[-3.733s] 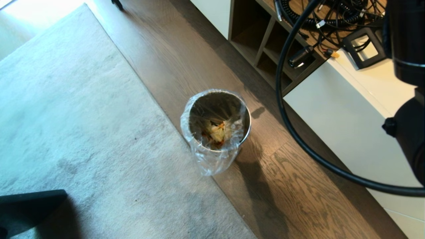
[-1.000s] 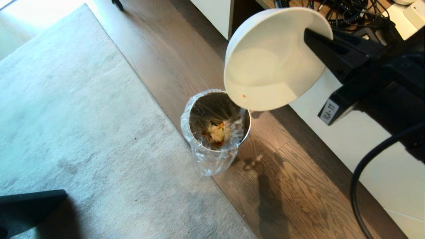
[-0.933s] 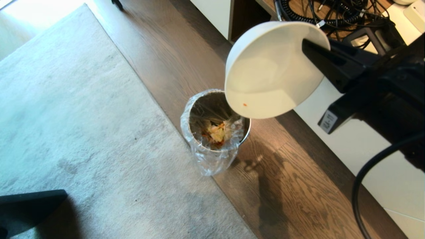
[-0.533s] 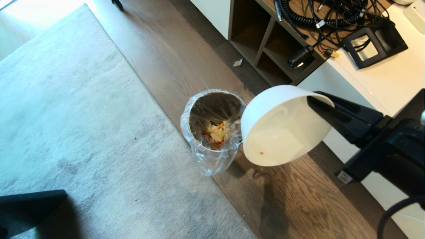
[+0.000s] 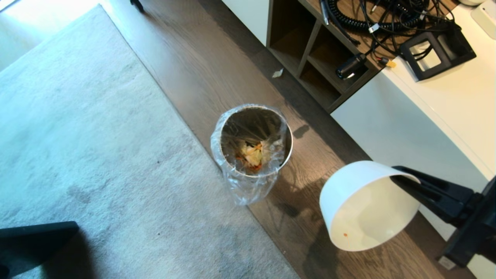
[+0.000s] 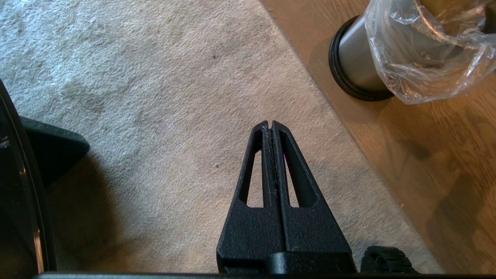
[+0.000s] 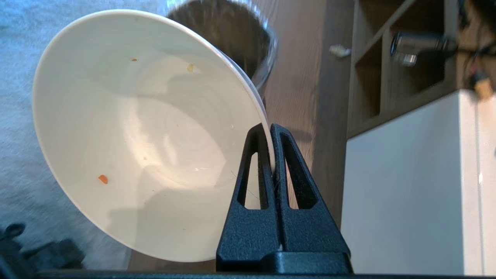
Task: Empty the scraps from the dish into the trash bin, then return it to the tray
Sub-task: Put the bowl back to the table
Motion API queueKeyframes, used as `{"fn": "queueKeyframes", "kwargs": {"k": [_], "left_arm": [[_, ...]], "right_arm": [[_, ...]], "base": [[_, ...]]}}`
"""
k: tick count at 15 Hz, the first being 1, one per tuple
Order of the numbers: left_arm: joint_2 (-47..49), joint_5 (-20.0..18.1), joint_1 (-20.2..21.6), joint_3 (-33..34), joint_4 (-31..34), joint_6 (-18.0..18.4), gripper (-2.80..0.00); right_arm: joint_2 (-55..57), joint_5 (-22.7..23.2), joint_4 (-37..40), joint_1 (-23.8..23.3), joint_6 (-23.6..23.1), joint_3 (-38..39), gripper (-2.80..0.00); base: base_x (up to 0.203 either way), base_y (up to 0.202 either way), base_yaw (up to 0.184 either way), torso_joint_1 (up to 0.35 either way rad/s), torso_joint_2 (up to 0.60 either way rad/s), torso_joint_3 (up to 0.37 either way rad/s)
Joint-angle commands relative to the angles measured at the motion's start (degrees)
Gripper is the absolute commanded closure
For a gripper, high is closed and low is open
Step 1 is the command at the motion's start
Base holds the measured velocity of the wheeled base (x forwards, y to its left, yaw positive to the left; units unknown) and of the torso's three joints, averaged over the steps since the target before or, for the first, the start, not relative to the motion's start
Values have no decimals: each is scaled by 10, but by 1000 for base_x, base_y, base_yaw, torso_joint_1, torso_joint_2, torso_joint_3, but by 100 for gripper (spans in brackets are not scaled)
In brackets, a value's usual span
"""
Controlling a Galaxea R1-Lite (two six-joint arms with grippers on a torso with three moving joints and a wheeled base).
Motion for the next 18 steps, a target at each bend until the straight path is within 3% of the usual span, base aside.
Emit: {"fn": "queueKeyframes", "kwargs": {"k": [1, 5, 9, 11, 14, 18], "left_arm": [[0, 0, 0, 0, 0, 0, 0], [0, 0, 0, 0, 0, 0, 0], [0, 0, 0, 0, 0, 0, 0], [0, 0, 0, 0, 0, 0, 0], [0, 0, 0, 0, 0, 0, 0], [0, 0, 0, 0, 0, 0, 0]], "right_arm": [[-76, 14, 88, -46, 57, 21, 0], [-160, 132, 207, -179, 158, 70, 0], [-225, 262, 218, -386, 205, 147, 0], [-283, 303, 222, -475, 217, 189, 0], [-397, 323, 254, -520, 229, 223, 0], [-533, 314, 345, -552, 236, 226, 0]], "base": [[0, 0, 0, 0, 0, 0], [0, 0, 0, 0, 0, 0], [0, 0, 0, 0, 0, 0], [0, 0, 0, 0, 0, 0], [0, 0, 0, 0, 0, 0], [0, 0, 0, 0, 0, 0]]}}
